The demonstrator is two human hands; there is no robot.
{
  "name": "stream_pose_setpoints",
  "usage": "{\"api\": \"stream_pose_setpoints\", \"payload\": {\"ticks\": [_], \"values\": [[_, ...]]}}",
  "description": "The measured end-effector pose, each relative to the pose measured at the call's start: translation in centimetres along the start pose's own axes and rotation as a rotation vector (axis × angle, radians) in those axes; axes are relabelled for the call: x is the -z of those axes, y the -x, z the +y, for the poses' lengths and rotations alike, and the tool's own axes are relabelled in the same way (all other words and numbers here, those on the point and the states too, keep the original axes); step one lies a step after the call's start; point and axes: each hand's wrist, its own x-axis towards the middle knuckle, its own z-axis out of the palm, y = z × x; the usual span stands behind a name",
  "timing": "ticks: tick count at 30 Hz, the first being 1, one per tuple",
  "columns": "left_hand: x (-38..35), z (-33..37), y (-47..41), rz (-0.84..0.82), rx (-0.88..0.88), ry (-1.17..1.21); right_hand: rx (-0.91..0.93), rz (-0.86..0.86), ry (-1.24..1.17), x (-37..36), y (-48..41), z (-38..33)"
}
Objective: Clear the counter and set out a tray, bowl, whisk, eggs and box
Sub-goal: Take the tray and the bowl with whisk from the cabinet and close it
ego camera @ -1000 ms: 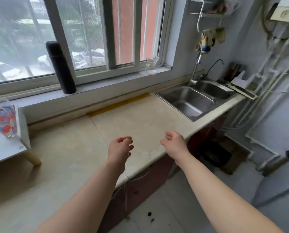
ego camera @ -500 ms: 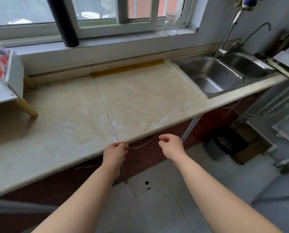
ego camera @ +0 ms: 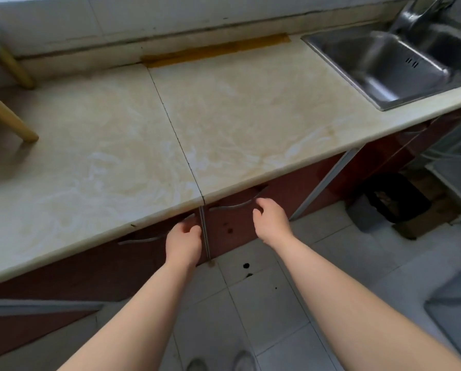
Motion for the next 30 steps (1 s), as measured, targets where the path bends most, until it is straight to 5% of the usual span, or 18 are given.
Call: {"api": "stream_pose_setpoints", "payload": {"ticks": [11,30], "values": [[-0.1,-2.5,-2.6,0.046,-0.101,0.044,0.050,-0.020,0.193,-4.8,-3.8,1.1],[-4.5,-4.9,1.0,-0.180,-0.220,-0.062,0.131,0.033,0.011,-1.4,2.2,8.6]]}}
